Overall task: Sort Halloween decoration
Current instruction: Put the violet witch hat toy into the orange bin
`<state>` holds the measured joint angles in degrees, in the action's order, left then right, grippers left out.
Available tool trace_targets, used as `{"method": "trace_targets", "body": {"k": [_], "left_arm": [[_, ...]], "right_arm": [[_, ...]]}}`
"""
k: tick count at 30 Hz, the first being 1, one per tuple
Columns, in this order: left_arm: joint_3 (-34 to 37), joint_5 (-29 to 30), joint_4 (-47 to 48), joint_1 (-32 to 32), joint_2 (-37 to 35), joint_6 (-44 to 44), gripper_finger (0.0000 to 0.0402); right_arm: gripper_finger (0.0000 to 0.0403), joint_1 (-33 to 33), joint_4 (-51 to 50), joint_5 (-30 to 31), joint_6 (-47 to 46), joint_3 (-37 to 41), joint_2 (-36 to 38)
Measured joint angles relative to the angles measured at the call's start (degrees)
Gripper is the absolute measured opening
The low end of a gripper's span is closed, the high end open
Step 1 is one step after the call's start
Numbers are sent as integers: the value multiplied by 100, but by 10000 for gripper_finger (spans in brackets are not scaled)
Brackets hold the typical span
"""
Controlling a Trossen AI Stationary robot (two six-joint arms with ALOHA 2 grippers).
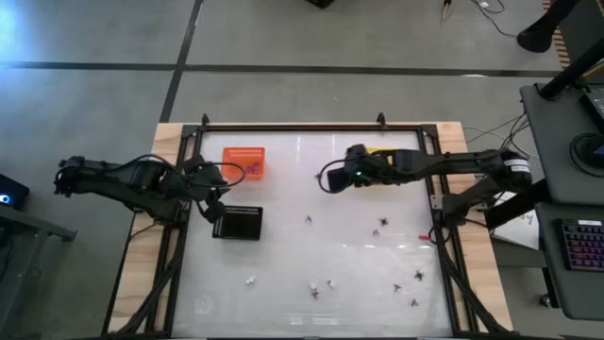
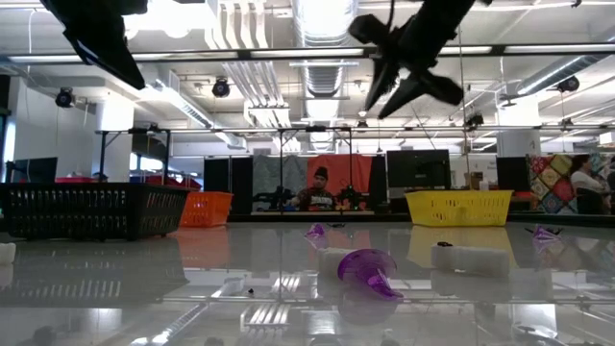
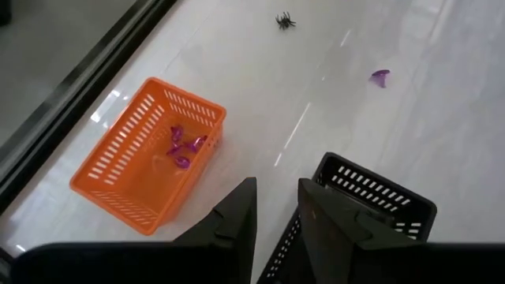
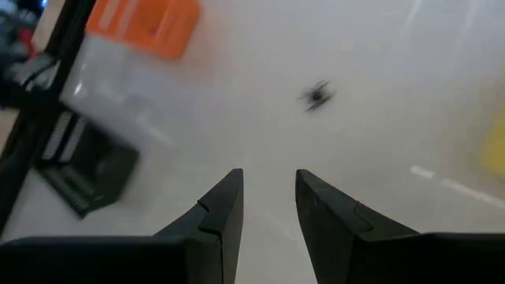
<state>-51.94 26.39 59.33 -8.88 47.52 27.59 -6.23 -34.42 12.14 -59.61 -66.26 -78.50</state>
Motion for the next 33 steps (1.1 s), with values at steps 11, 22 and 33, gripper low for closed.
{"method": "trace_targets", "body": {"k": [11,22,33], "left_arm": [[0,0,67,0,66,-7,77],[0,0,173,0,60,-7,78],[0,0,168,0,67,-7,78]], "right_arm": [[107,219,708,-676,20,-449,-1516],[107,295,569,-1272,368,-1276,-2708],[107,472,426,-1461,105,-1317,-2950]]}}
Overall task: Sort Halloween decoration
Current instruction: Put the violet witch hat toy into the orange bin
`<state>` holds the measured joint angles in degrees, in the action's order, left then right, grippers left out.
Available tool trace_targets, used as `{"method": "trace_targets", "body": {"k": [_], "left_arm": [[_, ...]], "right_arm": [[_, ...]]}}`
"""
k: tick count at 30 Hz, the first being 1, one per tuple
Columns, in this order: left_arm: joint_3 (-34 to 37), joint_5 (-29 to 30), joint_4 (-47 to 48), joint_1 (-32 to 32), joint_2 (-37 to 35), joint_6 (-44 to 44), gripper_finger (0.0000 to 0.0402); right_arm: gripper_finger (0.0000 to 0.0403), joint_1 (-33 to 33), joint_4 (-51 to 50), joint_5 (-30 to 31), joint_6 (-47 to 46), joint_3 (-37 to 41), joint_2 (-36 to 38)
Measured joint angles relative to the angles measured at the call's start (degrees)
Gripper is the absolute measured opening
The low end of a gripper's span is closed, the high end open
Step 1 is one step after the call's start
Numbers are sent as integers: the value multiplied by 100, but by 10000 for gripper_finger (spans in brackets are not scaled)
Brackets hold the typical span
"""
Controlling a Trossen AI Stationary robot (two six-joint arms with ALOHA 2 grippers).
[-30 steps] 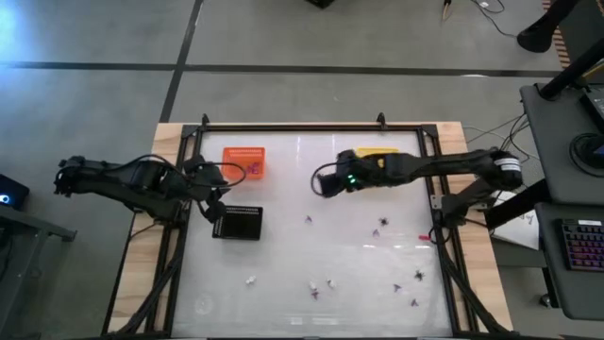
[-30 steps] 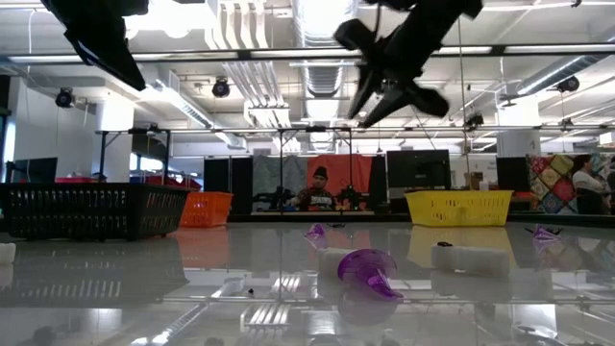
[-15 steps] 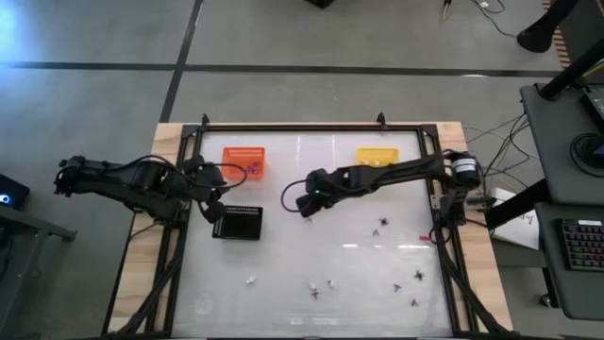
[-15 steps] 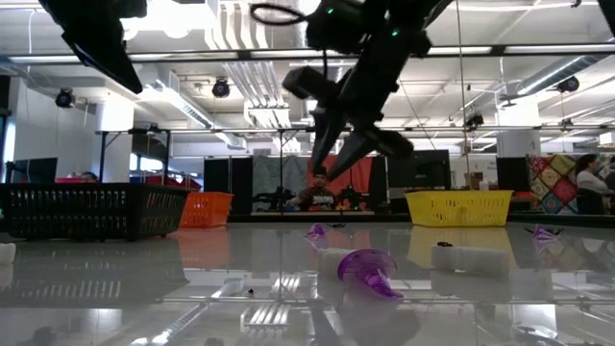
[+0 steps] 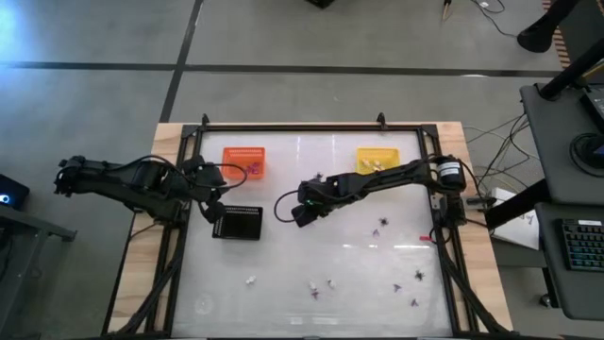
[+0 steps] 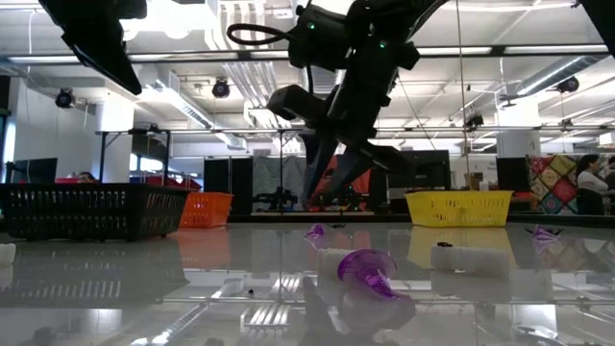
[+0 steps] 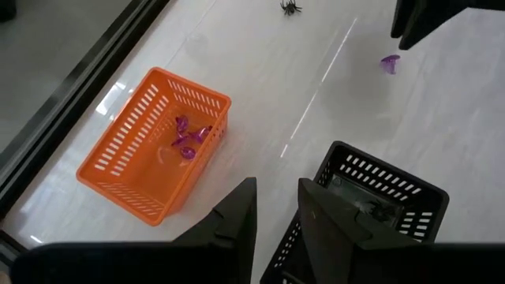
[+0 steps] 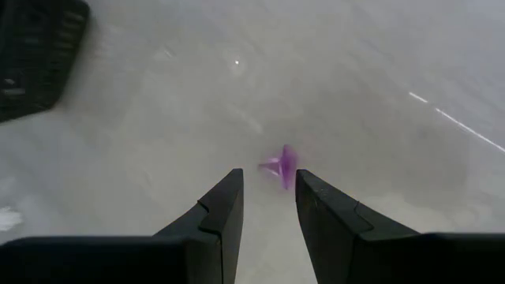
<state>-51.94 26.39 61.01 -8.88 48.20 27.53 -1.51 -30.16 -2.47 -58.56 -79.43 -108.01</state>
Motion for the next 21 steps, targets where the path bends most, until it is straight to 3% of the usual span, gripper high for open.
{"method": "trace_targets", "body": {"k": [21], "left_arm": [[0,2,-7,0,27,0,78]], "right_arm": [[106,111,108,102,-83,78,-399]]}}
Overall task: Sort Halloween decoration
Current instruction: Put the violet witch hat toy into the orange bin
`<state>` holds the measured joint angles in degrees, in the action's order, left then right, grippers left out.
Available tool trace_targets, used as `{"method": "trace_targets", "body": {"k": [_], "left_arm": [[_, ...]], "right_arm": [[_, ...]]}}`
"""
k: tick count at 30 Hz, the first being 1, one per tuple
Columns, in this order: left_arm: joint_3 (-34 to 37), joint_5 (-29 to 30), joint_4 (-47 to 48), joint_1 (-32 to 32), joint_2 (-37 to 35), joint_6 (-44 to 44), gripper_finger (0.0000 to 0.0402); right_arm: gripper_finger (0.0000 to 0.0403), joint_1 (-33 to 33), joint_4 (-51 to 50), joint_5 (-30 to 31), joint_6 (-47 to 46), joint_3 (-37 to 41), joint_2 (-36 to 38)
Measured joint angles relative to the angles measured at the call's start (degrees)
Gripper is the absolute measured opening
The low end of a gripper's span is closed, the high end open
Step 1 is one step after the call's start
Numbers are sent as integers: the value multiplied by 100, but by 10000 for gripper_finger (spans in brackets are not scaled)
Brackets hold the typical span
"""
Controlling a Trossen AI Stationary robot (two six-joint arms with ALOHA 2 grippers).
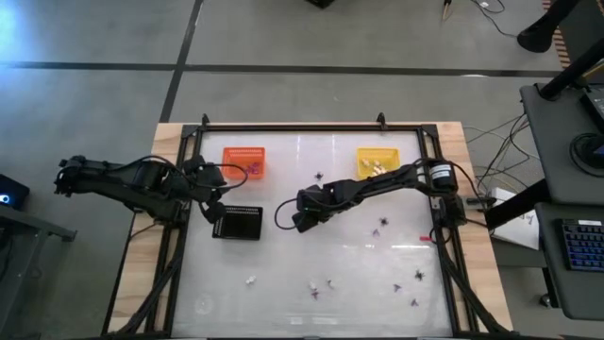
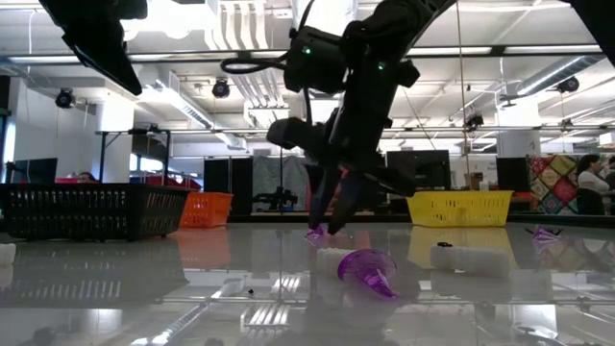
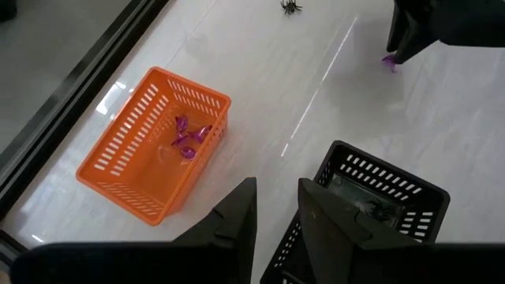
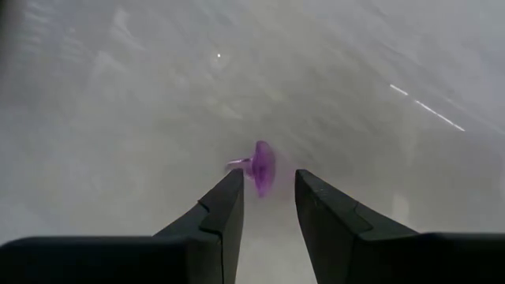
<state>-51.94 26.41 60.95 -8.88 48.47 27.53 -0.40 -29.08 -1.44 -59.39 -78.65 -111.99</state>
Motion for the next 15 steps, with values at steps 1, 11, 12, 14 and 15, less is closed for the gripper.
{"method": "trace_targets", "body": {"k": [1,11,12,14,15], "left_arm": [[0,0,2,0,0,-2,78],[2,0,0,0,0,0,78],[2,0,1,0,0,0,78],[2,0,0,0,0,-2,78],[4,1,0,0,0,0,78]], "right_arm": [[104,0,4,7,23,0,-18],[46,-11,154,0,-10,-11,-202],[39,-9,147,1,-11,-11,-202],[23,-9,153,-4,-13,-11,-202],[16,-9,156,-5,3,-11,-202]]}}
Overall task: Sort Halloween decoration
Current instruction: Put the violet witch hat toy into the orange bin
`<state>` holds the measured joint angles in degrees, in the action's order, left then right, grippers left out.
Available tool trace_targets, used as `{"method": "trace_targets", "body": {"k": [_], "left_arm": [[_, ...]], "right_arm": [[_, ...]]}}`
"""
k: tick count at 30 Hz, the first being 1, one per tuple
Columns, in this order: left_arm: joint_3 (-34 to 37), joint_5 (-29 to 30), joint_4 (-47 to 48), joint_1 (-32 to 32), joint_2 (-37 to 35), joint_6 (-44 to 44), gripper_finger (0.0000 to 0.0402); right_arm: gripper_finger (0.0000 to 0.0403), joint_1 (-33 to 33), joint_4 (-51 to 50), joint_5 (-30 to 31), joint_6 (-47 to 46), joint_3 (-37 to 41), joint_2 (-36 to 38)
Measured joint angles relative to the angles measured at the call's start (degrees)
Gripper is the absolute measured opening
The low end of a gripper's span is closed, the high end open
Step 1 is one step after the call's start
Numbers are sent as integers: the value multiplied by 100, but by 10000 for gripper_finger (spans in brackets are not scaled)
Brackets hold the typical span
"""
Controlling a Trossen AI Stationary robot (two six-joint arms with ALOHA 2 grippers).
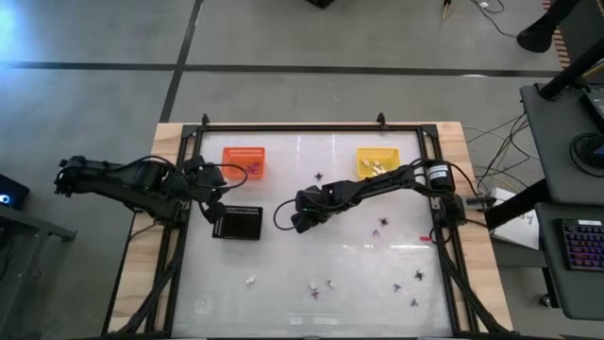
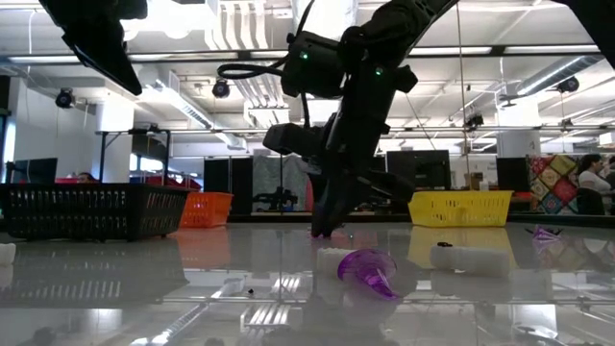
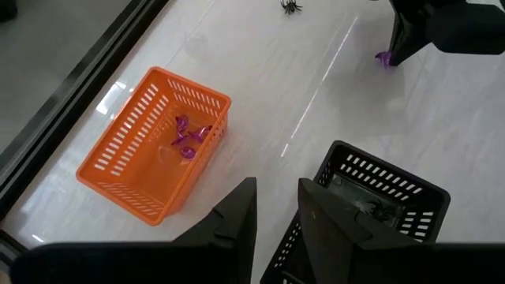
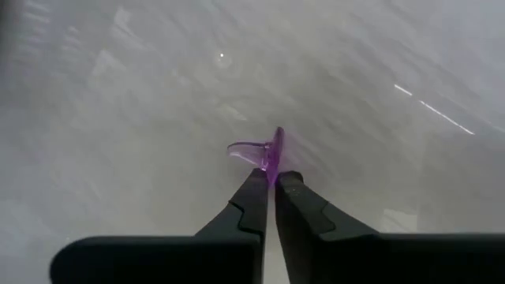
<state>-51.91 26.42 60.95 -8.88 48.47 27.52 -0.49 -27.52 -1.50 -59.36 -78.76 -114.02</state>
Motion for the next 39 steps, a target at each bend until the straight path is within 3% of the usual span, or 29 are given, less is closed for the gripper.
{"method": "trace_targets", "body": {"k": [10,19,29,39], "left_arm": [[3,1,4,0,-5,-2,78],[5,4,50,0,-48,-174,78],[5,10,48,0,-48,-162,78],[5,14,42,0,-50,-155,78]], "right_arm": [[9,-13,-45,12,134,-97,72],[9,-95,27,293,438,-804,94],[9,-695,1496,304,753,-1141,70],[9,-1153,2032,69,983,-1948,-511]]}}
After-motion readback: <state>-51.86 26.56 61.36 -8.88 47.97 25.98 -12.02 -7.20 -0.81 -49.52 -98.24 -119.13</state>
